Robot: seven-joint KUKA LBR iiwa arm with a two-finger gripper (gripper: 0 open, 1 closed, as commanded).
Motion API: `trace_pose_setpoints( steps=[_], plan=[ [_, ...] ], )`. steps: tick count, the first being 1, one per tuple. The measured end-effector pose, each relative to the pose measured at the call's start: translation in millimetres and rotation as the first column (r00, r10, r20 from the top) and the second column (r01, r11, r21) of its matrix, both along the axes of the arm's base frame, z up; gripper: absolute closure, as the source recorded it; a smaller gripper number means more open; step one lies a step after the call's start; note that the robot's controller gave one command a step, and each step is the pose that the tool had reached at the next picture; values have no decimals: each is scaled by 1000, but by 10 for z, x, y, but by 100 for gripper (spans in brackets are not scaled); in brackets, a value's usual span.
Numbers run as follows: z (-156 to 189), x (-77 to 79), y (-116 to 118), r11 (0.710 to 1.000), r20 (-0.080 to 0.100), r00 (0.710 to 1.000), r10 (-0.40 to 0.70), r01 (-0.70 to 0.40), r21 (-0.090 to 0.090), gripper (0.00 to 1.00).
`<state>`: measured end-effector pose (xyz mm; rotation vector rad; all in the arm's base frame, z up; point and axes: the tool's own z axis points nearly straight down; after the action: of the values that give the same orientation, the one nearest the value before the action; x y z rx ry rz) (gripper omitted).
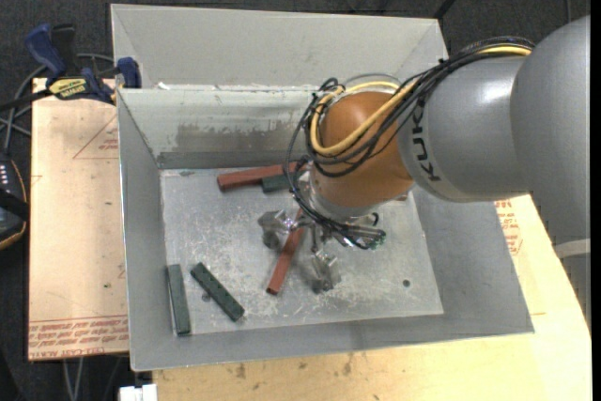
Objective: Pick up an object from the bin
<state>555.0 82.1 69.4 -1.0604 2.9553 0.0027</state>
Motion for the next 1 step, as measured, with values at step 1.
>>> trace_pose_setpoints(
  steps=[1],
  plan=[
    [12,7,-4,1000,1,1000,-2,2,0,100]
  ],
)
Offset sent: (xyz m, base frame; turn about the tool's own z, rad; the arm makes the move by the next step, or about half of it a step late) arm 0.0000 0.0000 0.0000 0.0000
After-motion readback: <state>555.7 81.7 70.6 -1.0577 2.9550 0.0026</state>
